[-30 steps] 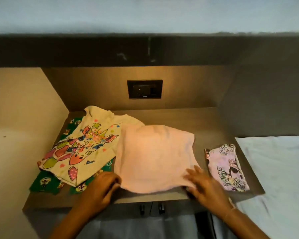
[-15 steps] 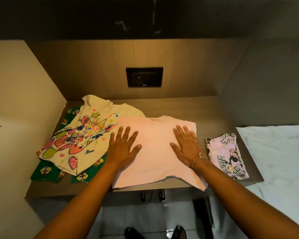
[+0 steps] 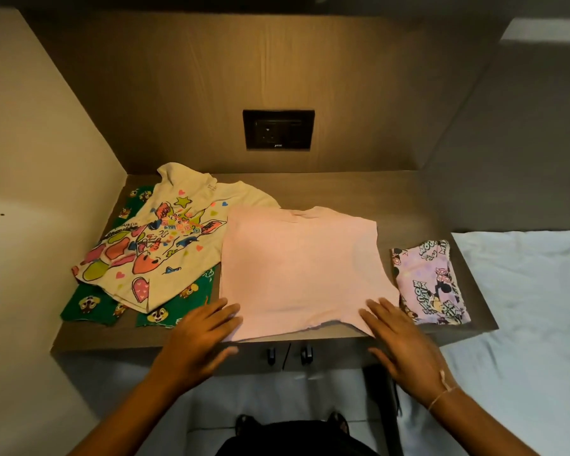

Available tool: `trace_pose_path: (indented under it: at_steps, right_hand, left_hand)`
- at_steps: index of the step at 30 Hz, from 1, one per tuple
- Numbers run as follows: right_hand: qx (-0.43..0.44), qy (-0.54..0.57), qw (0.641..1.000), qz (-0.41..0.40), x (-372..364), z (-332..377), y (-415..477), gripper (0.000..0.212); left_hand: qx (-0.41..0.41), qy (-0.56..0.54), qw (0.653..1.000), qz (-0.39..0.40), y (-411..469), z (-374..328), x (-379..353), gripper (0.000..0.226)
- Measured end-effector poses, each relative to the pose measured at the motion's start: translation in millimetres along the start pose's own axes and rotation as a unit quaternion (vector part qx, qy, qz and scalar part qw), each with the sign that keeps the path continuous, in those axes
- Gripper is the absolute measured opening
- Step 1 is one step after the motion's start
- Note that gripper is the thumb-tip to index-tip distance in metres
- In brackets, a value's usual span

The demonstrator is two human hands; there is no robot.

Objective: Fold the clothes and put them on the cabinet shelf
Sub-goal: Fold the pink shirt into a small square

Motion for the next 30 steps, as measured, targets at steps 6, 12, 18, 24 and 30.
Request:
trace_pose_path:
  at_steps: [6,12,18,24,30]
  right_hand:
    - [0.023,0.045,0.992,-0.118,13,2,-21,0.049]
    - [-0.008,0.142,0.987,-0.071,56,3,-36,0.021]
    - [-0.075,0.191,0.977,-0.055,81,-10,41,0.007]
    - [-0.161,0.068,0.984,-0.04,70,-48,126,0.013]
    - [-0.086,0.053,0.994,0.039,44,-53,151,0.054]
  left_hand:
    - [0.001,-0.076,0.995,-0.065,-8,-10,26,0.047]
    - [0.172,-0.281,0.943,-0.036,-14,2,45,0.013]
    - [0.244,-0.312,0.918,0.004,60,31,54,0.013]
    - [0.278,-0.133,0.945,0.106,153,64,39,0.021]
    - [0.074,0.11,0.984,0.122,180,53,14,0.055]
Point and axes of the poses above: each hand's wrist, its own y-axis towards the middle knuckle, its own x-axis out of the back of the hand, z = x × y, the point moved 4 cm from there along y, towards the middle knuckle, and after that the axes turned 10 degrees about y, right-handed, at the moved point
